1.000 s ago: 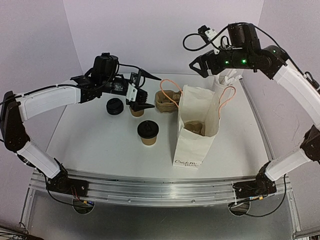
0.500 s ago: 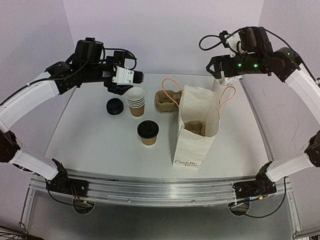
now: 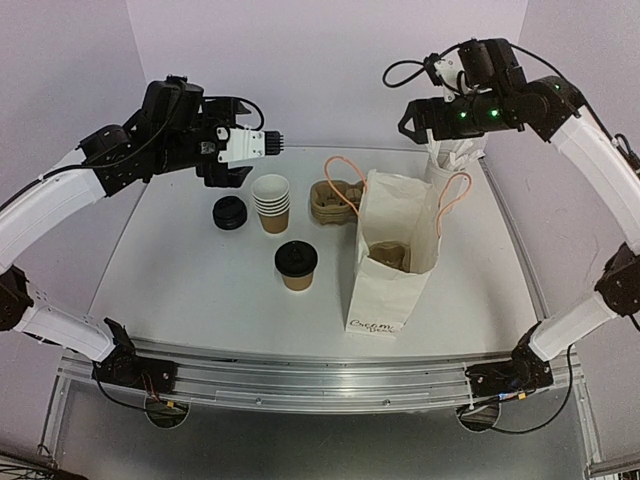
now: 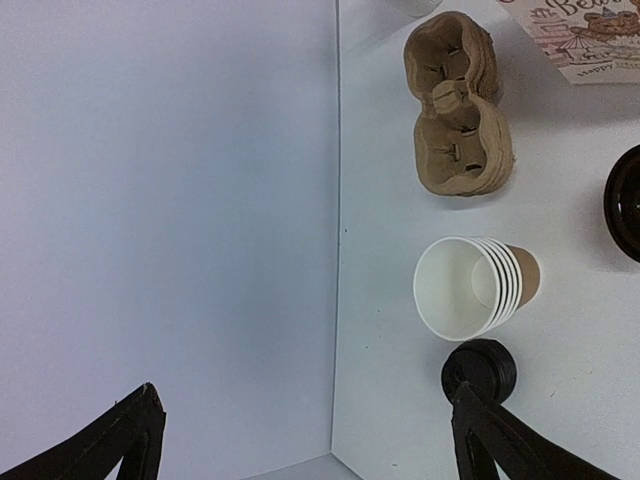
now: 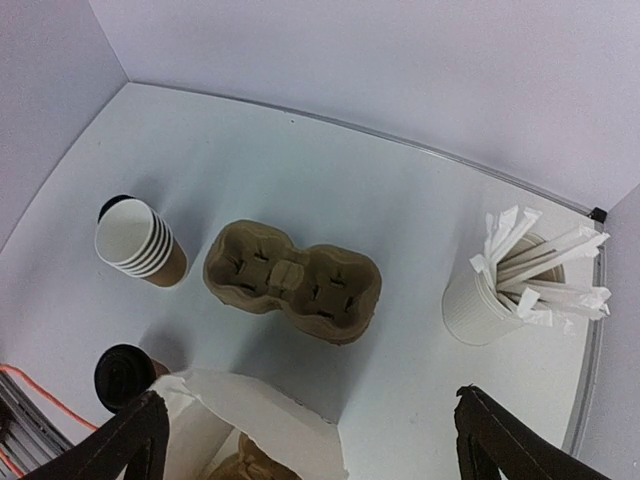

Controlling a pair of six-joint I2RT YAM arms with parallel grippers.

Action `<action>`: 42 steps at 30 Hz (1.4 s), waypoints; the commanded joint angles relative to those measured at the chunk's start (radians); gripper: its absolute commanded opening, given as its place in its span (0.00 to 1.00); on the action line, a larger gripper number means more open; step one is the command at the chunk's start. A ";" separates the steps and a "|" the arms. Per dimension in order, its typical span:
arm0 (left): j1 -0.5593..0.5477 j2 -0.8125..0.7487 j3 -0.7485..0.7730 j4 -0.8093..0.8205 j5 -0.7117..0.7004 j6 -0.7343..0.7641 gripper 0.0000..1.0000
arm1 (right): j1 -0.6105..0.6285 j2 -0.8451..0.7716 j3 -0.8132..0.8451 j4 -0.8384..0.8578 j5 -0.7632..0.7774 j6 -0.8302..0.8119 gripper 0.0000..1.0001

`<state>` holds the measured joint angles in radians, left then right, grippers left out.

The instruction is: Pack the takeout coffee

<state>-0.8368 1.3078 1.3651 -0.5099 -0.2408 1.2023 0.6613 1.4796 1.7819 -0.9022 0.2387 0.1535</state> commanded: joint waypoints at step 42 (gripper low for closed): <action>-0.172 0.223 -0.216 0.136 0.309 -0.960 0.60 | -0.145 0.016 -0.193 0.000 0.045 0.437 0.92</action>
<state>-0.9916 1.5292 1.1696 -0.4337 0.0916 0.2650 0.5263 1.5404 1.6223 -0.8993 0.2964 0.5768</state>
